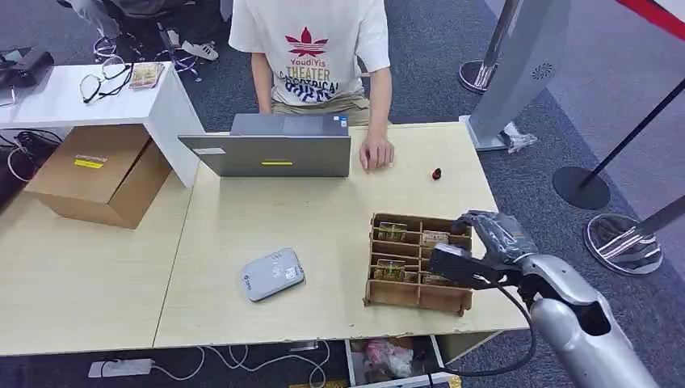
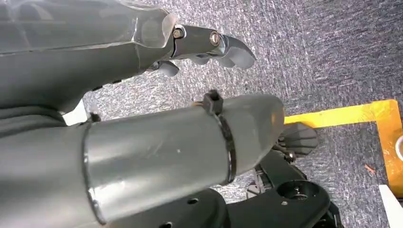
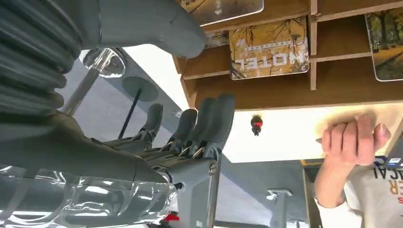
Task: Pass the card to the sensor for recognition and then transmit it.
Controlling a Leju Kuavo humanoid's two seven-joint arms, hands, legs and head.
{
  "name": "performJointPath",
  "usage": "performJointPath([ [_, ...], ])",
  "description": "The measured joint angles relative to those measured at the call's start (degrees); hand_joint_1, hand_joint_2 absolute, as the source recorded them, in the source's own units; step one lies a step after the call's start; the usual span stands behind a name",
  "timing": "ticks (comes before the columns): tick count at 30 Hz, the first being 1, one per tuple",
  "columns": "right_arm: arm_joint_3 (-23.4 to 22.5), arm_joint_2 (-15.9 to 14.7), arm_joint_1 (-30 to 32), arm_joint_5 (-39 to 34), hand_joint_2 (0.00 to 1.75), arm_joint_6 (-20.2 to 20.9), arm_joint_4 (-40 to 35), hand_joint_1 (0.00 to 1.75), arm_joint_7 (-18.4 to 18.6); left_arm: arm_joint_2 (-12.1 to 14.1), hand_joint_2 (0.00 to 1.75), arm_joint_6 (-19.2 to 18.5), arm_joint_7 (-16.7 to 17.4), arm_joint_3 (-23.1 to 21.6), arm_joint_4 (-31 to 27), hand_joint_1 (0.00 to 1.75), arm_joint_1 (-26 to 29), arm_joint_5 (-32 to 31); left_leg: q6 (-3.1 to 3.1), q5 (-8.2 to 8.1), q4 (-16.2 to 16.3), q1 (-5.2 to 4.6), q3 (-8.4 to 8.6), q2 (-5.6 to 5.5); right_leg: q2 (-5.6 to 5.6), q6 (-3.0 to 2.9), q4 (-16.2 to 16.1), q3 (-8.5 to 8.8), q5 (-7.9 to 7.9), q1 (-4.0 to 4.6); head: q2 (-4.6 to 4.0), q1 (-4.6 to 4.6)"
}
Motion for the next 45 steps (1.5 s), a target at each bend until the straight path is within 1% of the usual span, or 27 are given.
performJointPath([
  [2, 0.11, 0.0, 0.03, 0.0, 1.75, 0.02, 0.17, 0.77, 0.0, -0.02, 0.0, 0.0, 0.0, 0.0, 0.0, 0.0, -0.03, -0.07, 0.0, 0.0, 0.0, 0.0, 0.0, 0.0, 0.0, 0.0, 0.0, 0.0, 0.0, 0.0, 0.0, 0.0],
  [3, 0.15, 0.0, 0.05, -0.02, 1.75, 0.04, 0.24, 0.82, -0.02, -0.02, 0.0, 0.0, 0.0, 0.0, 0.0, 0.0, -0.04, -0.09, 0.0, 0.0, 0.0, 0.0, 0.0, 0.0, 0.0, 0.0, 0.0, 0.0, 0.0, 0.0, 0.0, 0.0],
  [5, 0.24, 0.0, 0.1, -0.15, 1.75, 0.09, 0.35, 0.77, -0.07, -0.02, 0.0, 0.0, 0.0, 0.0, 0.0, 0.0, -0.06, -0.09, 0.0, 0.0, 0.0, 0.0, 0.0, 0.0, 0.0, 0.0, 0.0, 0.0, 0.0, 0.0, 0.0, -0.02],
  [6, 0.31, 0.0, 0.13, -0.15, 1.75, 0.09, 0.37, 0.84, -0.07, -0.04, 0.0, 0.0, 0.0, 0.0, 0.0, 0.0, -0.07, -0.09, 0.0, 0.0, 0.0, 0.0, 0.0, 0.0, 0.0, 0.0, 0.0, 0.0, 0.0, 0.0, 0.0, 0.0],
  [11, 0.77, 0.04, 0.51, -0.18, 1.75, 0.07, 0.37, 0.82, -0.11, -0.04, 0.0, -0.02, 0.0, 0.0, 0.0, 0.0, -0.07, -0.24, 0.0, 0.0, 0.0, 0.0, 0.01, 0.0, 0.0, 0.0, 0.0, 0.0, 0.0, 0.0, 0.0, 0.0],
  [12, 0.85, 0.07, 0.63, -0.18, 1.75, 0.07, 0.37, 0.87, -0.11, -0.07, 0.0, -0.02, 0.0, 0.0, 0.0, 0.0, -0.07, -0.24, 0.0, 0.0, 0.0, 0.0, 0.01, 0.0, 0.0, 0.0, 0.0, 0.0, 0.0, 0.0, 0.0, 0.0],
  [13, 0.92, 0.11, 0.72, -0.2, 1.75, 0.04, 0.37, 0.84, -0.11, -0.07, 0.0, -0.02, 0.0, 0.0, 0.0, 0.0, -0.07, -0.26, 0.0, 0.0, 0.0, 0.0, 0.01, 0.0, 0.0, 0.0, 0.0, 0.0, 0.0, 0.0, 0.0, 0.0],
  [17, 1.18, 0.26, 0.88, -0.2, 1.75, 0.04, 0.37, 0.84, -0.11, -0.07, 0.0, 0.0, 0.0, 0.0, 0.0, 0.0, -0.09, -0.26, 0.0, 0.0, 0.0, 0.0, 0.01, 0.01, 0.01, 0.0, 0.0, 0.0, 0.0, 0.0, 0.0, 0.0],
  [18, 1.18, 0.28, 0.9, -0.2, 1.75, 0.04, 0.37, 0.87, -0.11, -0.07, 0.0, 0.0, 0.0, 0.0, 0.0, 0.0, -0.09, -0.26, 0.0, 0.0, 0.0, 0.0, 0.01, 0.0, 0.01, 0.0, 0.0, 0.0, 0.0, 0.0, 0.0, 0.0],
  [20, 1.18, 0.28, 0.98, -0.2, 1.75, 0.04, 0.37, 0.84, -0.11, -0.09, 0.0, 0.0, 0.0, 0.0, 0.0, 0.0, -0.09, -0.26, 0.0, 0.0, 0.0, 0.0, 0.01, 0.0, 0.01, 0.0, 0.0, 0.0, 0.0, 0.0, 0.0, 0.0],
  [23, 1.2, 0.28, 1.05, -0.22, 1.75, 0.04, 0.35, 0.84, -0.11, -0.09, 0.0, -0.02, 0.0, 0.0, 0.0, 0.0, -0.09, -0.26, 0.0, 0.0, 0.0, 0.0, 0.01, 0.0, 0.01, 0.0, 0.0, 0.0, 0.0, 0.0, 0.0, -0.02],
  [24, 1.2, 0.28, 1.05, -0.22, 1.75, 0.04, 0.35, 0.87, -0.11, -0.09, 0.0, -0.02, 0.0, 0.0, 0.0, 0.0, -0.09, -0.24, 0.0, 0.0, 0.0, 0.0, 0.01, 0.01, 0.01, 0.0, 0.0, 0.0, 0.0, 0.0, 0.0, 0.0],
  [26, 1.25, 0.28, 1.05, -0.2, 1.75, 0.04, 0.33, 0.84, -0.11, -0.09, 0.0, -0.02, 0.0, 0.0, 0.0, 0.0, -0.09, -0.17, 0.0, 0.0, 0.0, 0.0, 0.01, 0.0, 0.01, 0.0, 0.0, 0.0, 0.0, 0.0, 0.0, 0.0],
  [30, 1.44, 0.28, 1.11, -0.15, 1.75, 0.0, 0.15, 0.84, -0.09, -0.07, 0.0, 0.0, -0.02, 0.0, 0.0, 0.0, -0.09, -0.09, 0.0, 0.0, 0.0, 0.0, 0.01, 0.0, 0.01, 0.0, 0.0, 0.0, 0.0, 0.0, 0.0, 0.0],
  [31, 1.51, 0.28, 1.15, -0.11, 1.75, 0.0, 0.06, 0.87, -0.09, -0.09, 0.0, 0.0, 0.0, 0.0, 0.0, 0.0, -0.09, -0.09, 0.0, 0.0, 0.0, 0.0, 0.01, 0.01, 0.01, 0.0, 0.0, 0.0, 0.0, 0.0, 0.0, 0.0],
  [33, 1.62, 0.28, 1.26, 0.04, 1.75, 0.0, -0.09, 0.86, -0.07, -0.07, 0.0, 0.0, -0.02, 0.0, 0.0, 0.0, -0.08, -0.09, 0.0, 0.0, 0.0, 0.0, 0.01, 0.0, 0.01, 0.0, 0.0, 0.0, 0.0, 0.0, 0.0, 0.0],
  [34, 1.62, 0.28, 1.33, 0.02, 1.75, 0.0, -0.13, 0.89, -0.07, -0.07, 0.0, 0.02, -0.02, 0.0, 0.0, 0.0, -0.08, -0.09, 0.0, 0.0, 0.0, 0.0, 0.01, 0.0, 0.01, 0.0, 0.0, 0.0, 0.0, 0.0, 0.0, 0.0],
  [35, 1.64, 0.28, 1.41, 0.02, 1.75, 0.0, -0.13, 0.84, -0.07, -0.07, 0.0, 0.04, -0.02, 0.0, 0.0, 0.0, -0.08, -0.09, 0.0, 0.0, 0.0, 0.0, 0.01, 0.0, 0.01, 0.0, 0.0, 0.0, 0.0, 0.0, 0.0, 0.0],
  [36, 1.64, 0.28, 1.47, 0.02, 1.75, 0.0, -0.13, 0.84, -0.04, -0.07, 0.0, 0.04, -0.02, 0.0, 0.0, 0.0, -0.08, -0.09, 0.0, 0.0, 0.0, 0.0, 0.01, 0.0, 0.01, 0.0, 0.0, 0.0, 0.0, 0.0, 0.0, 0.0],
  [37, 1.66, 0.28, 1.53, 0.0, 1.75, 0.0, -0.13, 0.91, -0.04, -0.07, 0.0, 0.04, -0.02, 0.0, 0.0, 0.0, -0.08, -0.09, 0.0, 0.0, 0.0, 0.0, 0.01, 0.0, 0.01, 0.0, 0.0, 0.0, 0.0, 0.0, 0.0, 0.0],
  [45, 1.66, 0.28, 1.7, -0.2, 1.75, -0.04, -0.13, 0.89, 0.02, -0.07, 0.0, 0.07, -0.02, 0.0, 0.0, 0.0, -0.08, -0.09, 0.0, 0.0, 0.0, 0.0, 0.01, 0.0, 0.01, 0.0, 0.0, 0.0, 0.0, 0.0, 0.0, 0.0],
])
